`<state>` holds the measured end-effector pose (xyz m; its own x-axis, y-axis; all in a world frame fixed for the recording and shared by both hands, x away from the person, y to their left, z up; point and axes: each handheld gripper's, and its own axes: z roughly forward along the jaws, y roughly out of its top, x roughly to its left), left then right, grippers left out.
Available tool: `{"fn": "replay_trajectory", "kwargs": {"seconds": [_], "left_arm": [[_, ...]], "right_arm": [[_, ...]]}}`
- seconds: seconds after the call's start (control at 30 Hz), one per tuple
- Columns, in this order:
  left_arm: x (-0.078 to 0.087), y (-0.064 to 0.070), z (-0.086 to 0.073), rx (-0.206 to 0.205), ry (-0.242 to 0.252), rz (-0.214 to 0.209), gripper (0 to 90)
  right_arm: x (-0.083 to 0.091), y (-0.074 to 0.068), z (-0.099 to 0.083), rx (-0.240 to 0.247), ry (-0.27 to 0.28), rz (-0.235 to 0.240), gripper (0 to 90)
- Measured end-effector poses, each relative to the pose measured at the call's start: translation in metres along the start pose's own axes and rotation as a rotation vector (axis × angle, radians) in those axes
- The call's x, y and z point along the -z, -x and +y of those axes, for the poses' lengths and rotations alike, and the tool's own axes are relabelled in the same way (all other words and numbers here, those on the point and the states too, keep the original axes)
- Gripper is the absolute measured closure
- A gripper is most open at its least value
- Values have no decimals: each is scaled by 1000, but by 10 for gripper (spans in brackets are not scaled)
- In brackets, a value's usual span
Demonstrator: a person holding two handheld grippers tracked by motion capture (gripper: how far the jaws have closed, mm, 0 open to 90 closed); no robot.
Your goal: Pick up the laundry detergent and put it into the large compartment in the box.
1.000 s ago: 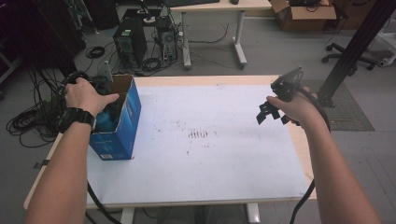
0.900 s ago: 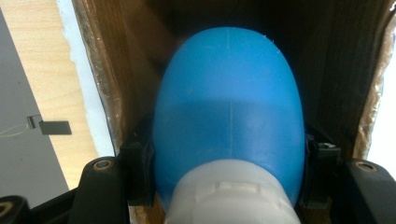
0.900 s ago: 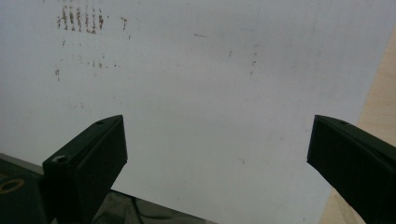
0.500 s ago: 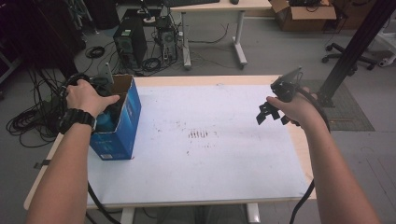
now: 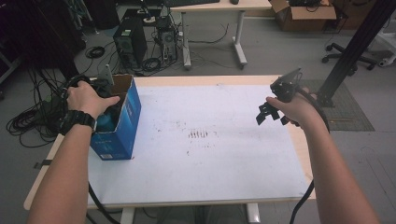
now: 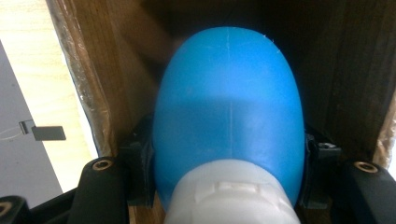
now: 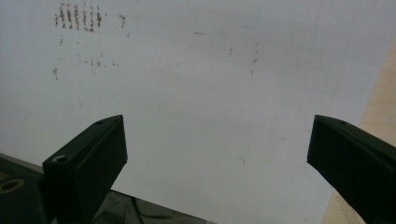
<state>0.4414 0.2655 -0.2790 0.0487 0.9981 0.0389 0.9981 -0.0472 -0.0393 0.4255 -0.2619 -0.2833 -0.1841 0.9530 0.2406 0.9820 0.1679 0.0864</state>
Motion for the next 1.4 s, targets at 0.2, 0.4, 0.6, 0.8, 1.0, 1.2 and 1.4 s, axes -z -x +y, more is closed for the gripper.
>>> {"fn": "replay_trajectory", "kwargs": {"seconds": [0.2, 0.4, 0.6, 0.8, 1.0, 1.2, 1.4], "left_arm": [[0, 0, 0, -2, 7, -3, 370], [0, 0, 1, -2, 11, -5, 366], [4, 0, 0, 2, 22, -12, 334], [9, 1, -1, 5, 24, -8, 305], [19, 2, -2, 7, 35, -4, 278], [28, 6, -4, -8, 42, -4, 254], [41, 10, -5, -17, 59, 11, 229]], "right_arm": [[0, 1, 0, -1, -2, 0, 50], [-1, 1, -1, -1, -1, 4, 50], [-1, 3, -1, -2, -1, 3, 50], [-1, 3, -2, 2, 1, 5, 50], [0, 4, -3, -2, 0, 7, 50], [0, 4, -4, 1, 3, 11, 50], [2, 5, -5, -3, 6, 12, 50]]}}
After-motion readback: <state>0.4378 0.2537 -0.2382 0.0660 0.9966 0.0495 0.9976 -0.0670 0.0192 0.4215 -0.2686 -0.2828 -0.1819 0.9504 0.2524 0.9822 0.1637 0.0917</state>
